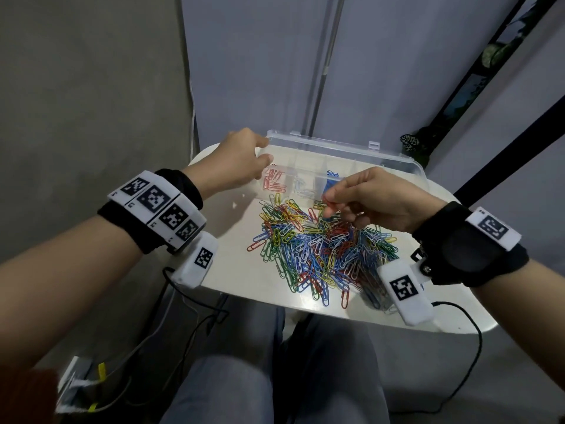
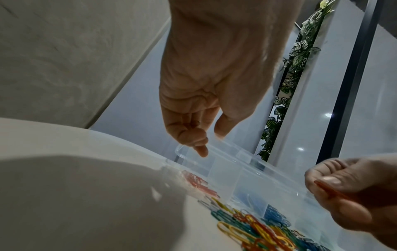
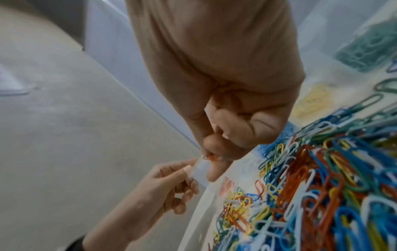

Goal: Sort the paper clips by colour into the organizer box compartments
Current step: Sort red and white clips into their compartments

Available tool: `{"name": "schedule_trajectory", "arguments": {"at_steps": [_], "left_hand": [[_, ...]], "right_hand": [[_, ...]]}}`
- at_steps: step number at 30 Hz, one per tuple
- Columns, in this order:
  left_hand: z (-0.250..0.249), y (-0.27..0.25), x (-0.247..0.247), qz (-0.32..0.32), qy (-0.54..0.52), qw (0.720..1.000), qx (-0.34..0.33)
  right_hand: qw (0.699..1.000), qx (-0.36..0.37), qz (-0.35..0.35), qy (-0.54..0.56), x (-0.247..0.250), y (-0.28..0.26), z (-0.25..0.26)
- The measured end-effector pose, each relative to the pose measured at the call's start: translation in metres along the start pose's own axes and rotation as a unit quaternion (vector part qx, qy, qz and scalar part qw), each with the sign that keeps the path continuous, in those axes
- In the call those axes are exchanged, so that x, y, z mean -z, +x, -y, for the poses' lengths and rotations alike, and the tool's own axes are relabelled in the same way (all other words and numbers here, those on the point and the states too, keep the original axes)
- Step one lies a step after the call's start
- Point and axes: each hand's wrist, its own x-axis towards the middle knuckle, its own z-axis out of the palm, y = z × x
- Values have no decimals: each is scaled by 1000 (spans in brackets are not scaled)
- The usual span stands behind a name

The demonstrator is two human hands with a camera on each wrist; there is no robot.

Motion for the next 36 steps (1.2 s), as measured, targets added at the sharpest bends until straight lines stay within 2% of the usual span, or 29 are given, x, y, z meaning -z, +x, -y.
{"name": "schedule_trajectory", "arguments": {"at_steps": [3,9,12,15,18,25,30,33,36], "left_hand": [[1,0,-1,-1,-8,1000,0],[2,2,-2,-2,-2,1000,-1],[3,3,-2,-1,0,1000,-1],[3,4,-3,-2,2,1000,1],[3,4,-3,-2,-5,1000,7],[3,2,-2,-9,-13,1000,13],[5,2,-3,-8,-20,1000,16],[7,3,-4,-7,-24,1000,16],[8,4,-5,-9,-28,999,20]], "right_hand": [[997,-12,-4,70,6,-2,0],[996,36,-40,77,14,-7,3],[991,86,-91,36,15,-12,11],[974,144,-157,-72,9,-9,24],[961,175,-185,-111,-5,9,41],[962,167,-169,-134,-35,51,63],[954,186,-186,-143,-15,32,56],[942,197,-165,-215,5,6,40],[920,169,-108,-337,17,-14,19]]}}
